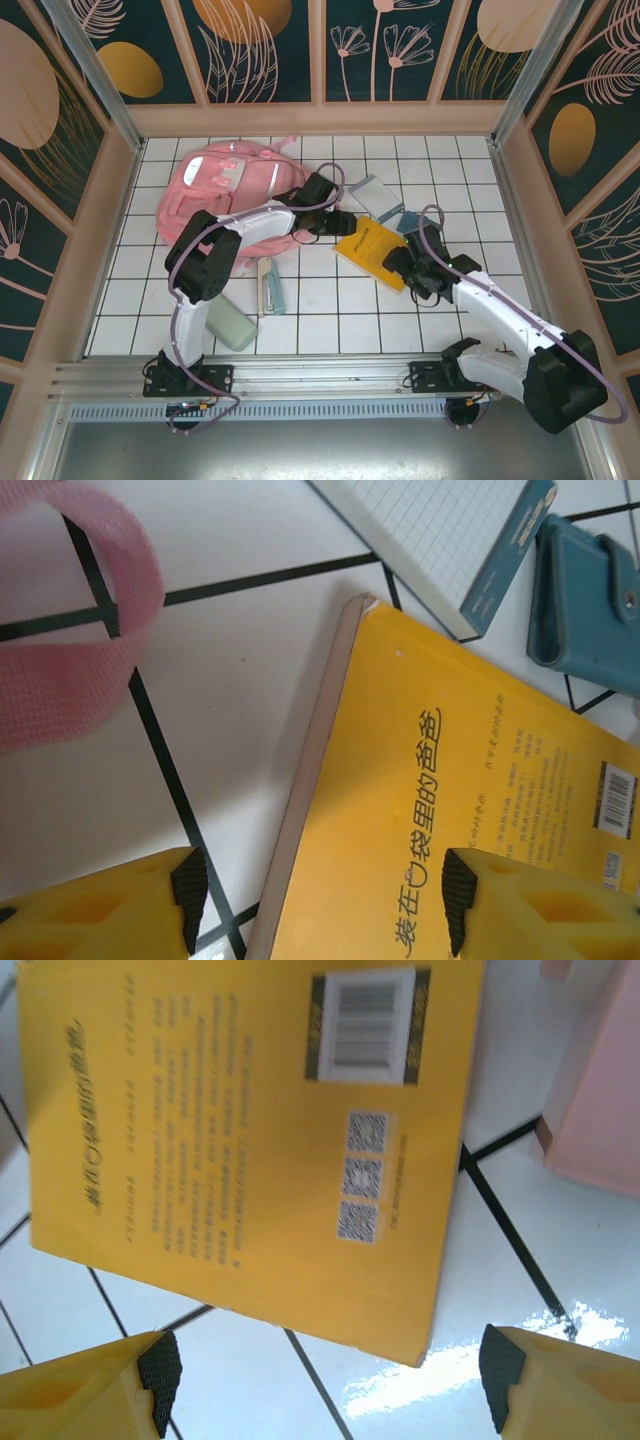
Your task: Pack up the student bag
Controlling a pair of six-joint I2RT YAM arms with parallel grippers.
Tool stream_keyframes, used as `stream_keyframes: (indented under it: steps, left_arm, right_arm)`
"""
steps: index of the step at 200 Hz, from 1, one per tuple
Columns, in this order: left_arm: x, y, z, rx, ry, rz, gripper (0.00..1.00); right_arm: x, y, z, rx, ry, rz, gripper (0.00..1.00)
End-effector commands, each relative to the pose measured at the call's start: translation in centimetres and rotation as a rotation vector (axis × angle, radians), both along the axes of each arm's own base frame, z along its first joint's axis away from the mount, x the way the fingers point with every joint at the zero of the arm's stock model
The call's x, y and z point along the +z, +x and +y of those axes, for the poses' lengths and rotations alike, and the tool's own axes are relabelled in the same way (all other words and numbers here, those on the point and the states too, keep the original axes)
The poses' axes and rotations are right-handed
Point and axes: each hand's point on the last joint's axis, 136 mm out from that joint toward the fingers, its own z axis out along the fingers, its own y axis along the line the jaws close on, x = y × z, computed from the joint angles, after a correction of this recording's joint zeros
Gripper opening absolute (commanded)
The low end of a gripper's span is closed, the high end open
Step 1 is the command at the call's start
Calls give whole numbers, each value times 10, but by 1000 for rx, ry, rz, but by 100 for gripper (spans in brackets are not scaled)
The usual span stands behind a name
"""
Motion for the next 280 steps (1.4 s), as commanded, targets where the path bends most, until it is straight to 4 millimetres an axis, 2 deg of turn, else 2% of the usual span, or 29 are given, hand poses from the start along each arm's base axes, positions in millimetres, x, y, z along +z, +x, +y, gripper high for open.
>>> stream_keyframes:
  steps: [1,30,58,78,121,144,178,195,223,259,280]
  left_arm:
    - [-9,-1,-13,-17,-6,19,66]
    - [-20,-1,-17,-25,1,39,66]
    - [-23,-7,-25,-47,-43,75,62]
    - [-26,-12,-27,-61,-68,96,55]
    - [-32,-23,-31,-84,-110,144,36]
    - [-24,-26,-33,-89,-145,143,28]
    - [8,-27,-42,-100,-243,134,21]
    - [21,-32,-48,-112,-312,151,21]
    - [29,-47,-53,-128,-415,207,22]
    - [31,-61,-53,-157,-482,249,28]
    - [20,-60,-49,-143,-434,249,28]
  right_arm:
    - [-20,-10,-3,-50,-7,65,81]
    - [-33,-3,2,-34,-9,79,80]
    - [-44,10,6,-22,-13,78,80]
    - [-51,19,5,-17,-21,71,78]
    - [-66,23,18,28,32,98,69]
    - [-69,22,21,46,41,103,65]
    - [-77,19,20,60,29,116,63]
    - [-80,18,20,64,29,121,62]
    - [-82,18,19,66,29,122,62]
    - [-87,18,22,75,35,129,62]
    - [-88,18,23,79,38,133,62]
